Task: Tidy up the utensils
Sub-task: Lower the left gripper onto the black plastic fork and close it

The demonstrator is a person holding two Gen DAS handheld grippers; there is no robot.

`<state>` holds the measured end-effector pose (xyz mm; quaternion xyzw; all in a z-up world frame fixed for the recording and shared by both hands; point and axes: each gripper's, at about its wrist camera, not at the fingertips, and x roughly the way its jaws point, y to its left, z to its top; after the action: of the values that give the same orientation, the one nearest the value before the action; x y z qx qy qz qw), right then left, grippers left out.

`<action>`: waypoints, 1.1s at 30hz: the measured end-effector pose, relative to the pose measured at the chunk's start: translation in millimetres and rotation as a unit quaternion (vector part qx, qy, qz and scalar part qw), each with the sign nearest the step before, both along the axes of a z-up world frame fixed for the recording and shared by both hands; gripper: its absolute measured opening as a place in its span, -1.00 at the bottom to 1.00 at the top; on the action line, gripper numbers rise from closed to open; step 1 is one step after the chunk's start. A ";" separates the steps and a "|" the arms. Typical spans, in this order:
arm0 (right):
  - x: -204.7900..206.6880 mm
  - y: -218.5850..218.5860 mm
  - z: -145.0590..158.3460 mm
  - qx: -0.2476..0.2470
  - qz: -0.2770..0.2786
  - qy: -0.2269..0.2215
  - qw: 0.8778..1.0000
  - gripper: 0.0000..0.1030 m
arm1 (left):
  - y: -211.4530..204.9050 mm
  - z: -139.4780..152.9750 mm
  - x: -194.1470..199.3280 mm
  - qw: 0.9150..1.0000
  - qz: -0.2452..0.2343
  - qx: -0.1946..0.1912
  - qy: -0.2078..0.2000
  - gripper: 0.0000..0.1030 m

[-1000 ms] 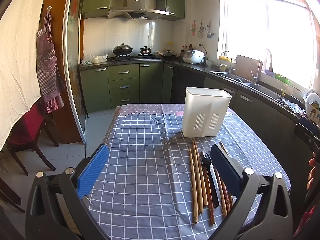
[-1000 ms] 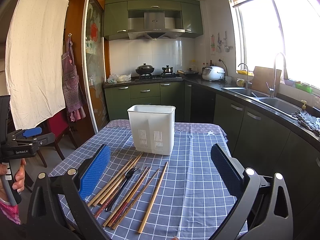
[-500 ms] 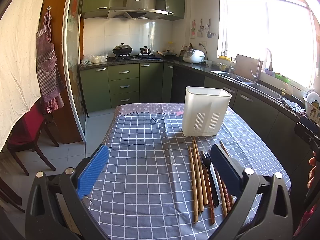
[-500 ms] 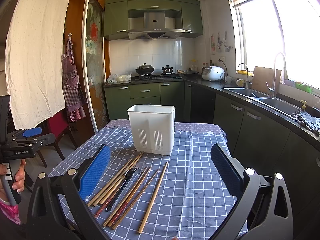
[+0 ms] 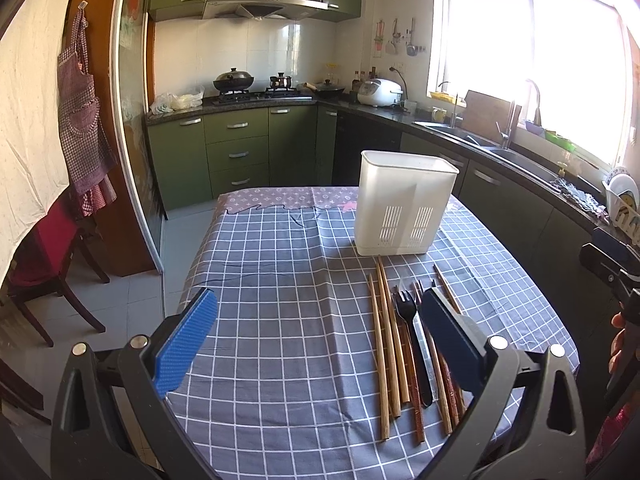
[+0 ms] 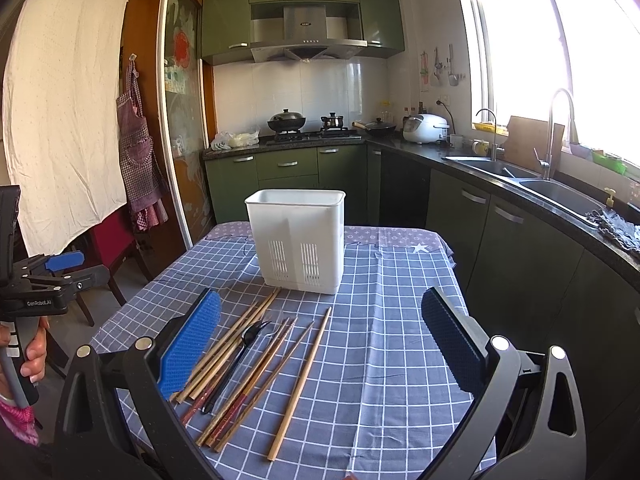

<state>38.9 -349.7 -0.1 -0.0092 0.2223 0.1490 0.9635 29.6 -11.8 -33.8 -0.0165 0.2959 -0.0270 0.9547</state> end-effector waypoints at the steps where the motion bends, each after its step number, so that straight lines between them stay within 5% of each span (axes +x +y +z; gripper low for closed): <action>1: 5.2 -0.8 -2.0 -0.008 -0.002 0.008 1.000 0.92 | -1.1 -1.9 5.8 1.000 -0.006 -0.004 0.011 0.89; 9: 67.6 -18.4 -33.4 -0.039 -0.028 0.121 0.992 0.92 | -28.4 -28.7 66.5 0.991 -0.046 -0.004 0.126 0.89; 12: 95.7 -25.8 -52.8 -0.027 -0.021 0.197 0.980 0.92 | -43.9 -44.0 86.9 0.983 -0.064 -0.013 0.169 0.89; 15: 109.7 -33.5 -66.9 -0.034 -0.033 0.214 0.976 0.92 | -62.7 -60.4 104.4 0.973 -0.085 -0.022 0.212 0.88; 21: 116.8 -40.1 -77.8 -0.041 -0.038 0.221 0.974 0.92 | -89.8 -89.9 134.2 0.952 -0.090 -0.021 0.291 0.28; 24: 115.8 -38.7 -81.3 -0.041 -0.034 0.225 0.973 0.92 | -95.6 -102.0 145.1 0.943 -0.088 -0.032 0.320 0.19; 33: 118.8 -32.1 -84.9 -0.038 -0.024 0.230 0.972 0.92 | -108.0 -108.9 152.3 0.935 -0.089 -0.047 0.339 -0.40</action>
<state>157.7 -381.9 -84.9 -0.0059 0.4437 0.1158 0.8886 181.9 -119.8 -142.7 -0.0433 0.6008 -0.1183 0.7894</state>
